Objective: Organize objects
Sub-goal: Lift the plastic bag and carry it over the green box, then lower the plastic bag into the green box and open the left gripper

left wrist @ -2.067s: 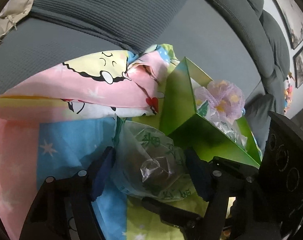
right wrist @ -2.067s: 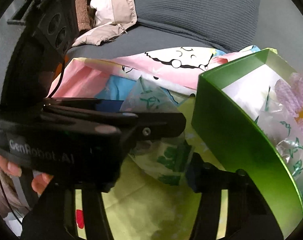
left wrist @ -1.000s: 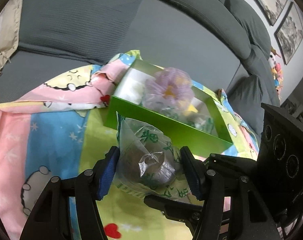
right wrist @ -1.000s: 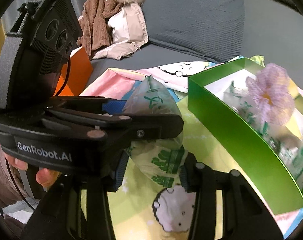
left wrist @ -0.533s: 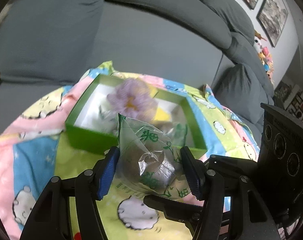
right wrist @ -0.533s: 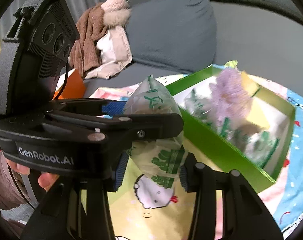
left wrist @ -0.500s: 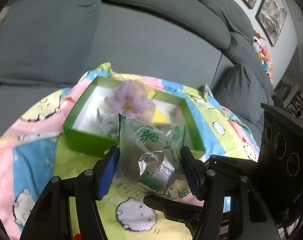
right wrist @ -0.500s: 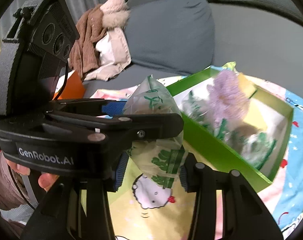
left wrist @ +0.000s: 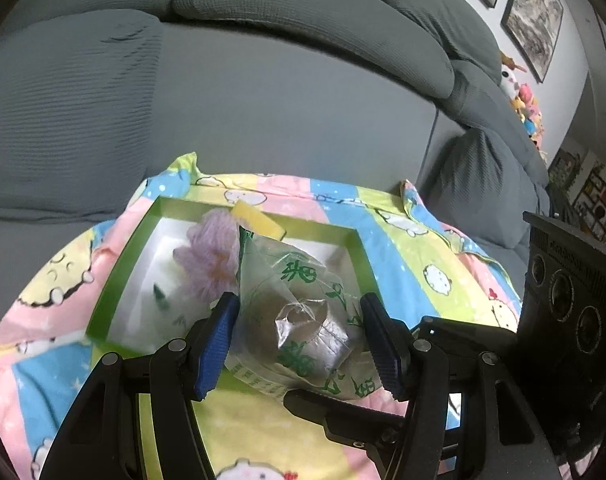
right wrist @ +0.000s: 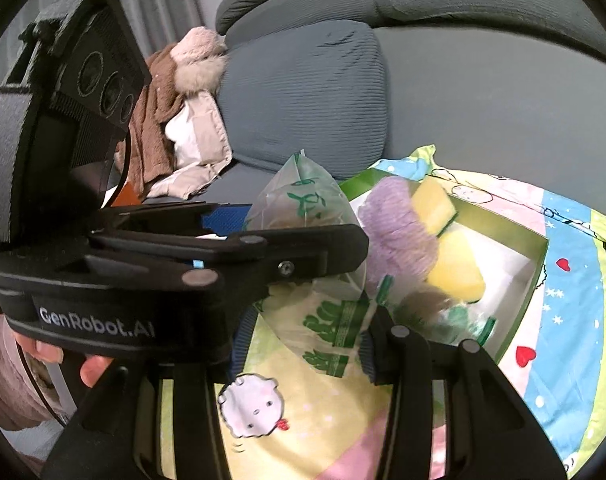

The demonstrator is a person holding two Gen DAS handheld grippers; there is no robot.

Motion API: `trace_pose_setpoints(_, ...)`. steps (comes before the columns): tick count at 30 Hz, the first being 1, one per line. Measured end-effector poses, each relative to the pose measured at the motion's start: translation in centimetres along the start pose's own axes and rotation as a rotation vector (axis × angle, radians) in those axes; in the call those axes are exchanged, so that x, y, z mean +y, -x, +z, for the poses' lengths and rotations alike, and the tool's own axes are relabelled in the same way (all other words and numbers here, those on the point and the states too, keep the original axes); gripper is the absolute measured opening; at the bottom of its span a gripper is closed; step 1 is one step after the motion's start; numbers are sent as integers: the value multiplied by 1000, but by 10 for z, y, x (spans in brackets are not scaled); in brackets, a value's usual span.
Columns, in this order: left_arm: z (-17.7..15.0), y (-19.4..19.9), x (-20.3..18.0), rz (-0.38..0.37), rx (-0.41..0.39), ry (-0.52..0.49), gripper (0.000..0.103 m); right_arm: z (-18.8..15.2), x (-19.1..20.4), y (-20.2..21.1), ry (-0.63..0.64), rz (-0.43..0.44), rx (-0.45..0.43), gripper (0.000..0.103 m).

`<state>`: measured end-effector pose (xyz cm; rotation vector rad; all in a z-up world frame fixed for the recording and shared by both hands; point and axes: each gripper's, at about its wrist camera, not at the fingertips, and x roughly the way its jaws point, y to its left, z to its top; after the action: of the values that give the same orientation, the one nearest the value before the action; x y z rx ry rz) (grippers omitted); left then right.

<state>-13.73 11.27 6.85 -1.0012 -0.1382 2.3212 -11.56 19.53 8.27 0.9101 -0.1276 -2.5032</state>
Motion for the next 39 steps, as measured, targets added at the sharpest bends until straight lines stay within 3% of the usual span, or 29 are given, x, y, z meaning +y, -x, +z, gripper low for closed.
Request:
trace_pose_setpoints(11,21,-48,5,2,42,8,63,14,-41,-24,-49,-37,23,44)
trace_pose_setpoints(24,18,-88,18,27,112,43,63,8,-70,-53,-104,-44,101,44)
trace_pose_setpoints(39,15,-99,32,55,136,81,63,7,-68,-73,-113,-46,167,44)
